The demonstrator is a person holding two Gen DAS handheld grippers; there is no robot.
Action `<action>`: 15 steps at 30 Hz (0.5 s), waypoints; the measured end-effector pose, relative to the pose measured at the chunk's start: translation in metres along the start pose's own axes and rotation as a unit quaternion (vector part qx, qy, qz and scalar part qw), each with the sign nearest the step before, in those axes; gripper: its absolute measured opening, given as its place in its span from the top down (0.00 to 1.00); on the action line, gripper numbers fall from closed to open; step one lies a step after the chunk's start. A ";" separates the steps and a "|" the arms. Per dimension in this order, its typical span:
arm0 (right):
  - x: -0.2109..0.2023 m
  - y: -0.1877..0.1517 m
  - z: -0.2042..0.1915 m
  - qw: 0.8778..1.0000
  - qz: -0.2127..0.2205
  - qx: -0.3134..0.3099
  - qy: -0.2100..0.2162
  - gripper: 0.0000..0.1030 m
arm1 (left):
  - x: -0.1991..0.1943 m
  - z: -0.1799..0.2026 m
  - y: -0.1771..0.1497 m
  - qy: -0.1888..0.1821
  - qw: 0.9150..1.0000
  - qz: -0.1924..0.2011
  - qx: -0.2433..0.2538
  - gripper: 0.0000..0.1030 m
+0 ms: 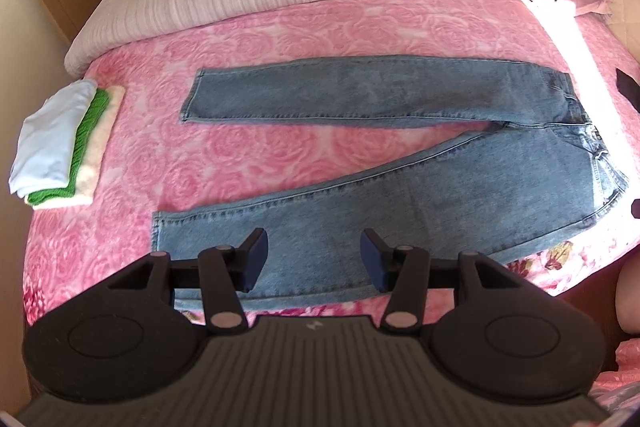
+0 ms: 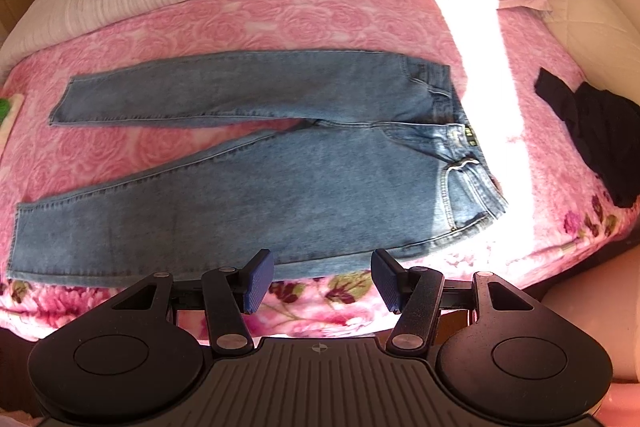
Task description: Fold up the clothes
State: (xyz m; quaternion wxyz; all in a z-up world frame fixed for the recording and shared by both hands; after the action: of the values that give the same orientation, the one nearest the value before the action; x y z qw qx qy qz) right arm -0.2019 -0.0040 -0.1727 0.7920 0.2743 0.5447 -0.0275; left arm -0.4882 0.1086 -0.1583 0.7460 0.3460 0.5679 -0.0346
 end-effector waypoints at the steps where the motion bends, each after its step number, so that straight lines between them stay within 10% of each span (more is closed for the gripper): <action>1: -0.001 0.000 -0.003 1.000 0.001 -0.002 0.001 0.44 | -0.001 -0.003 -0.002 0.001 1.000 0.000 -0.003 0.54; 15: 0.008 0.015 0.008 1.000 0.019 0.000 0.005 0.44 | 0.007 0.001 0.010 -0.022 0.999 0.020 -0.016 0.54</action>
State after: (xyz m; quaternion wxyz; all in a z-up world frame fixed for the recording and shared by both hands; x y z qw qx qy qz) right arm -0.1866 0.0074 -0.1715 0.7899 0.2844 0.5431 -0.0110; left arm -0.4803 0.1179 -0.1595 0.7645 0.3446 0.5445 -0.0178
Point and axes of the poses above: each gripper's, at about its wrist camera, not at the fingertips, and x roughly the way its jaws point, z to its right, y to its top, the point moved 5 cm from there along x, roughly the way its jaws point, and after that the axes turned 15 degrees about -y, right-handed, at the moved point
